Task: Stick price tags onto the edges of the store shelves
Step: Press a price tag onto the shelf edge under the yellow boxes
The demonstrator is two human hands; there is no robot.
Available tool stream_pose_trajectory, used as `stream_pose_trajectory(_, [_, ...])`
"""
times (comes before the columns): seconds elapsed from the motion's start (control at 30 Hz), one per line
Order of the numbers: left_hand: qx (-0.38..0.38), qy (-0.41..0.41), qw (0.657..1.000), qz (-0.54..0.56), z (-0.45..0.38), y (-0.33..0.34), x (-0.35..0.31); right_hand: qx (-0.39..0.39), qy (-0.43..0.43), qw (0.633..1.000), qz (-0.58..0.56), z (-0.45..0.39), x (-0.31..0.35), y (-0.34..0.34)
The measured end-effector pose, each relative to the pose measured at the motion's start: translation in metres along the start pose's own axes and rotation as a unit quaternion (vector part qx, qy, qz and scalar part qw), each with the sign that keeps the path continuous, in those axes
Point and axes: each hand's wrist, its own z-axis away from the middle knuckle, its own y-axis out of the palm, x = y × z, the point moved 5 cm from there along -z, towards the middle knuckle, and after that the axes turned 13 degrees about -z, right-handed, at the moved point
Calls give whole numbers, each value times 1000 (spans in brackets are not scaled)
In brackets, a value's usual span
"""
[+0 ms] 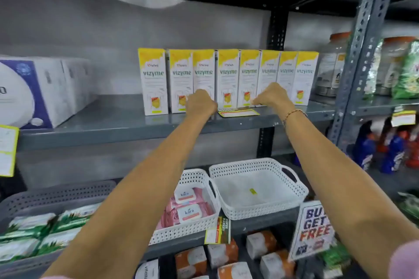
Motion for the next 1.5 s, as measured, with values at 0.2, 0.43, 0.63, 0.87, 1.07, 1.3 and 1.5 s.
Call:
stream_pose_trajectory(0.2, [-11, -19, 999, 24, -1, 14, -6, 44, 42, 990, -128, -6, -12, 15])
stream_pose_trajectory(0.43, [-1, -47, 997, 62, -5, 16, -3, 73, 61, 978, -188, -11, -14, 15])
stream_pose_trajectory(0.63, [17, -59, 996, 61, -1, 14, -7, 133, 119, 947, -265, -13, -20, 9])
stream_pose_trajectory(0.87, [25, -53, 991, 119, 5, 4, -9, 127, 98, 941, -299, -10, -23, 6])
stream_pose_trajectory(1.07, [50, 65, 990, 118, 34, -6, -3, 98, 26, 940, -325, 8, -21, 2])
stream_pose_trajectory(1.3, [-39, 111, 992, 39, 67, -26, 4, 77, -82, 939, -325, 60, -21, 0])
stream_pose_trajectory(1.5, [-147, 140, 979, -10, 78, -23, 28, 68, -150, 960, -224, 79, -33, 20])
